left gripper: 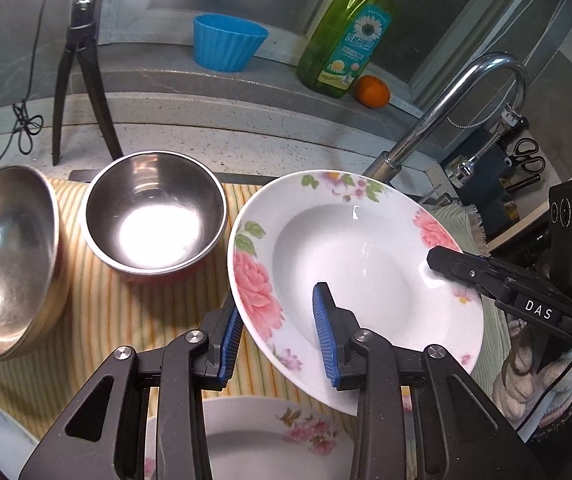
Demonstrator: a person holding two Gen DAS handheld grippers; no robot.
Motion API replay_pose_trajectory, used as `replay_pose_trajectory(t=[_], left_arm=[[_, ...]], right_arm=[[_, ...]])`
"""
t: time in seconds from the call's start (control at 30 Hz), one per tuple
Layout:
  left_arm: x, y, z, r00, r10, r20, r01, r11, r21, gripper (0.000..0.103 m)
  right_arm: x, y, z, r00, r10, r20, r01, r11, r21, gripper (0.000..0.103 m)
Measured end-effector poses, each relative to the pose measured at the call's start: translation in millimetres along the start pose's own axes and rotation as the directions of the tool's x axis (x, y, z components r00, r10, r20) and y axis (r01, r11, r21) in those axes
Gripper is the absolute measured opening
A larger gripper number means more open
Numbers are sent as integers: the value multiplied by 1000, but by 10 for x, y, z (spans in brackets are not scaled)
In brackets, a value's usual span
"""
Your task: Organize plates and bowls
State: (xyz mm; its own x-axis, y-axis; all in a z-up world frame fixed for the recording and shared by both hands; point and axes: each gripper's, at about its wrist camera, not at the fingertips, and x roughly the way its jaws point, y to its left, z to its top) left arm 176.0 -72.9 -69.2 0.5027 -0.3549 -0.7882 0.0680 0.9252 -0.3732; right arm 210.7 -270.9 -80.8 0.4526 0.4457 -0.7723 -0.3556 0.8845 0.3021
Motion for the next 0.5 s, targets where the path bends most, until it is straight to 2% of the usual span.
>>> replay_pose_trajectory(t=[0.5], left_arm=[[-561,272,-441,1000,3,13,-4,1000,14,31]], right_arm=[[-324,788,-557,1000,13,21,-12,998,-59,21]])
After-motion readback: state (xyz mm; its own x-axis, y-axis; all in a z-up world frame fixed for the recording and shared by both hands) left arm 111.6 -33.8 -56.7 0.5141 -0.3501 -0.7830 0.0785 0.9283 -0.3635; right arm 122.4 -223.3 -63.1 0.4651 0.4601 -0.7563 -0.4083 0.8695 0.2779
